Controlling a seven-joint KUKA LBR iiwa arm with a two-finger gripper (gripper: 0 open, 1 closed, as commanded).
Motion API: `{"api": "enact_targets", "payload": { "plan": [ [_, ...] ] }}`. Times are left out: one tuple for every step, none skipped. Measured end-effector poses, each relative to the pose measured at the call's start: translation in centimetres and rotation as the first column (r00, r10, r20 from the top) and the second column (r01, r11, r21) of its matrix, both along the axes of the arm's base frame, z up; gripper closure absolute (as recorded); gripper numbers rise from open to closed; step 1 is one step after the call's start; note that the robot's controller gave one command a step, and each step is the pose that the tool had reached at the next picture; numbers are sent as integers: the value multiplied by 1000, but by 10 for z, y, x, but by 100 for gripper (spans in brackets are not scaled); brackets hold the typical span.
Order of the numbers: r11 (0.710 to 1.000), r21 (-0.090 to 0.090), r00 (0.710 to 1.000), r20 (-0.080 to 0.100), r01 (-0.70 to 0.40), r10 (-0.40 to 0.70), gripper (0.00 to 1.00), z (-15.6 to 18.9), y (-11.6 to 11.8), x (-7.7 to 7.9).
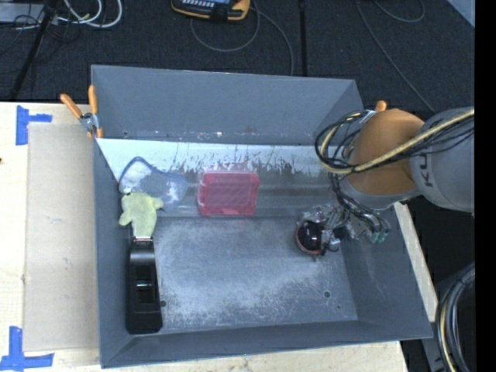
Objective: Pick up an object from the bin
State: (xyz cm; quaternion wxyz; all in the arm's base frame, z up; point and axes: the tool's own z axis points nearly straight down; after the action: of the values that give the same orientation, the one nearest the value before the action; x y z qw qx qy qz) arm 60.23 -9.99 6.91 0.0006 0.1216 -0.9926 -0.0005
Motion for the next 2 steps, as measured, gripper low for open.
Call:
{"api": "enact_targets", "payload": {
  "plan": [
    [1000, 0, 1000, 0, -1, 1, 100, 0, 0, 0],
    [999, 4, 999, -6, -49, 49, 100, 30, -13, -4]
  ]
}}
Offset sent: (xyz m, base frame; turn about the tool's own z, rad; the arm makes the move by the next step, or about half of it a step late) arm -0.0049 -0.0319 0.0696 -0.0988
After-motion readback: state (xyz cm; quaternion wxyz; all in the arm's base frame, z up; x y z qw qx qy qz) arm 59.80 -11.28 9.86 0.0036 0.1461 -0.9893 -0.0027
